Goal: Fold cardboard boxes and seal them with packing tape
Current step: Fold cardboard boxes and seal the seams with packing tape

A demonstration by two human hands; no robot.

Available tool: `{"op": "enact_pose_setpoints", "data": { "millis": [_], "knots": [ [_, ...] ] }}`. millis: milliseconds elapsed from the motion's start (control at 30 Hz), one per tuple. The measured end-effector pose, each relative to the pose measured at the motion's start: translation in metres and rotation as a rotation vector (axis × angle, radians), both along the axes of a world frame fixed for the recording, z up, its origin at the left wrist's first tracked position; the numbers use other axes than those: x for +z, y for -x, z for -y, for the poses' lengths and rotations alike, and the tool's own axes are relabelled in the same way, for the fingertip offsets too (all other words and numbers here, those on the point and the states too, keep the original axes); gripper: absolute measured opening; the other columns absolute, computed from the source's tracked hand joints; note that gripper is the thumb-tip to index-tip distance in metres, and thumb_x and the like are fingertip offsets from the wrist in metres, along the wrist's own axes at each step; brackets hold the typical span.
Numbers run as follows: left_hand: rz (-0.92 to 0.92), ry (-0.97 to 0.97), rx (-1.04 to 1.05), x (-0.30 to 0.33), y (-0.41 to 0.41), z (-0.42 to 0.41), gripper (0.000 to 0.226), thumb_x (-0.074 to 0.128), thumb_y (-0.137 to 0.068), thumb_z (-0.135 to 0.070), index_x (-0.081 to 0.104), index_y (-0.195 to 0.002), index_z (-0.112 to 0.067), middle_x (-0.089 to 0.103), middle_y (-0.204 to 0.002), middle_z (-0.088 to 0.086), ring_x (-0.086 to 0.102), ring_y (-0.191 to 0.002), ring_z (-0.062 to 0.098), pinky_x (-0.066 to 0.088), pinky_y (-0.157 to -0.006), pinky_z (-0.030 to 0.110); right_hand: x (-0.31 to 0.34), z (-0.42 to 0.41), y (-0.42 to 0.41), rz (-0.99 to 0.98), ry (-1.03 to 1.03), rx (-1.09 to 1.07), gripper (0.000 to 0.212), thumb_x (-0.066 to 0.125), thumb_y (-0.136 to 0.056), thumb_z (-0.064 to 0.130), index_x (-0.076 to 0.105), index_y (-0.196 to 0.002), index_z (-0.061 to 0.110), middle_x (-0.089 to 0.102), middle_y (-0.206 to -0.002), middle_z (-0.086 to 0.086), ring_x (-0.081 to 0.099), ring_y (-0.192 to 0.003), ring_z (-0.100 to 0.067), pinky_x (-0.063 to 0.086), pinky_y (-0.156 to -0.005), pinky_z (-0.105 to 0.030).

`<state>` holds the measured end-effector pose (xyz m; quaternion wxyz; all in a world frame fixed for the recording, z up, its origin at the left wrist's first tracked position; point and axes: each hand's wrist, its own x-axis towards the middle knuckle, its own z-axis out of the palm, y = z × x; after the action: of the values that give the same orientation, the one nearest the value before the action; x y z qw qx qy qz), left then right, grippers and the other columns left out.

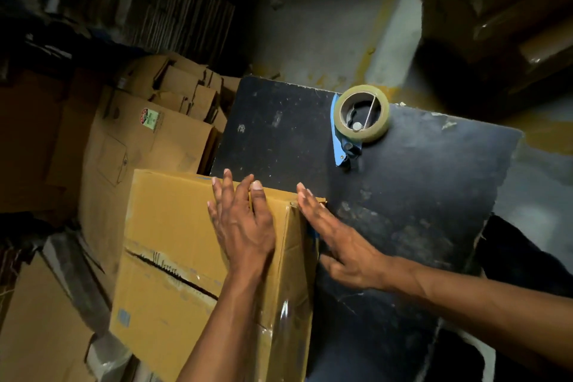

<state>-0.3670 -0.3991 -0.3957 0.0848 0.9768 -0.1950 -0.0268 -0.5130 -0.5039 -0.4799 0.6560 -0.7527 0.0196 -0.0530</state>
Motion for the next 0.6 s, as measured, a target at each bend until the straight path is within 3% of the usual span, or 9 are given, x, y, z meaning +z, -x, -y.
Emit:
{"op": "enact_pose_setpoints", "data": {
  "millis": [100, 233, 367, 467, 600],
  "knots": [
    [0.024, -0.024, -0.027, -0.001, -0.002, -0.002, 0.068, 0.017, -0.101, -0.058, 0.06, -0.142, -0.024, 0.026, -0.17, 0.002, 0.006, -0.159, 0.015, 0.004, -0.129, 0.049, -0.004, -0.042, 0.005, 0.029, 0.014, -0.18, 0.112, 0.052, -0.067, -0.004, -0.006, -0.163, 0.006, -0.018, -0.171, -0.007, -0.009, -0.159, -0.027, 0.016, -0.125, -0.062],
    [0.033, -0.014, -0.045, -0.004, -0.002, -0.003, 0.068, 0.018, -0.099, -0.057, 0.061, -0.139, -0.023, 0.028, -0.169, 0.003, 0.009, -0.159, 0.018, 0.005, -0.128, 0.05, -0.008, -0.078, 0.013, 0.041, 0.029, -0.316, 0.114, 0.052, -0.069, -0.009, -0.008, -0.163, 0.013, -0.019, -0.171, 0.001, -0.01, -0.159, -0.02, 0.017, -0.126, -0.057],
    [0.044, 0.0, -0.047, -0.003, -0.003, -0.004, 0.071, 0.018, -0.097, -0.059, 0.063, -0.137, -0.021, 0.03, -0.168, 0.004, 0.011, -0.159, 0.019, 0.006, -0.128, 0.052, -0.014, -0.087, 0.031, 0.049, 0.008, -0.366, 0.107, 0.048, -0.07, -0.009, 0.006, -0.165, 0.017, -0.004, -0.173, 0.007, 0.0, -0.159, -0.013, 0.016, -0.128, -0.051],
    [0.054, 0.0, -0.043, -0.004, -0.004, -0.005, 0.071, 0.018, -0.097, -0.059, 0.063, -0.137, -0.022, 0.03, -0.168, 0.004, 0.012, -0.159, 0.019, 0.006, -0.128, 0.052, -0.012, -0.07, 0.017, -0.009, -0.157, -0.5, 0.103, 0.041, -0.07, -0.01, 0.008, -0.164, 0.017, 0.001, -0.172, 0.009, 0.003, -0.158, -0.006, 0.015, -0.129, -0.042],
    [0.06, -0.002, -0.044, -0.004, -0.003, -0.004, 0.071, 0.018, -0.097, -0.058, 0.064, -0.137, -0.023, 0.032, -0.167, 0.005, 0.013, -0.158, 0.02, 0.007, -0.127, 0.052, -0.006, -0.066, -0.015, -0.014, -0.095, -0.495, 0.103, 0.038, -0.072, -0.007, 0.0, -0.165, 0.018, -0.01, -0.172, 0.007, -0.006, -0.158, -0.009, 0.013, -0.129, -0.051]
  ]
}}
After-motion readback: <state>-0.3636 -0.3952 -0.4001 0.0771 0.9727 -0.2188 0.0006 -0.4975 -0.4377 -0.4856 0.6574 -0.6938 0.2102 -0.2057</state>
